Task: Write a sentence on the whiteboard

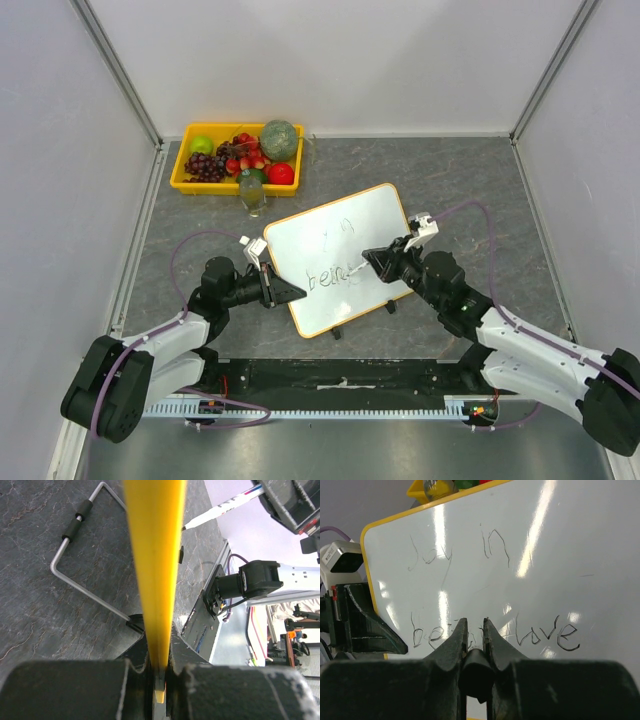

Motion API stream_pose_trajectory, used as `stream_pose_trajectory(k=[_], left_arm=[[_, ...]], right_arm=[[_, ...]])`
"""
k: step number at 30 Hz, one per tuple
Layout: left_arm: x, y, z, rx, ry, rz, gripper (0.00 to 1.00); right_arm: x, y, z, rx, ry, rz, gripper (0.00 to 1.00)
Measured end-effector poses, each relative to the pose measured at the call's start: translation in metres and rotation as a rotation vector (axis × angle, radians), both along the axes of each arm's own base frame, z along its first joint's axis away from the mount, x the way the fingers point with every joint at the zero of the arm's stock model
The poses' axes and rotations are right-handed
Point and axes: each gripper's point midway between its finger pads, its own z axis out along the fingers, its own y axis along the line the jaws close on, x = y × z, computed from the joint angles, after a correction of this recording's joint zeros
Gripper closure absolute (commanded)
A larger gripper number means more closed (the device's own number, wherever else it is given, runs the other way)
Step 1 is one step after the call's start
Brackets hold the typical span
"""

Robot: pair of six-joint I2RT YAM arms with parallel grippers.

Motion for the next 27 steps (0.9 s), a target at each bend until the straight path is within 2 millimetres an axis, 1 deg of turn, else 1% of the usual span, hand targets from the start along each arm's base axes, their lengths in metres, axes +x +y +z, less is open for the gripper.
stream_pose_trajectory(k=[6,9,12,17,27], left_arm=[[0.0,0.0,0.0,0.0,0.0,0.0,0.98],[0.0,0.0,0.0,0.0,0.0,0.0,0.98],[0.0,0.0,0.0,0.0,0.0,0.0,0.98],[0.0,0.0,0.0,0.0,0.0,0.0,0.98],[0.0,0.0,0.0,0.001,0.002,0.0,0.98]], right_arm=[[0.009,-0.004,0.024,0.035,-0.037,-0.02,1.0],[0.014,-0.007,0.029,0.035,-0.046,-0.037,1.0],[0.018,-0.008,0.025,0.023,-0.038,-0.049,1.0],[0.023,-0.006,0.009,-0.012,-0.003,-0.055,1.0],[0.025,0.002,0.009,0.002,-0.012,-0.031,1.0]])
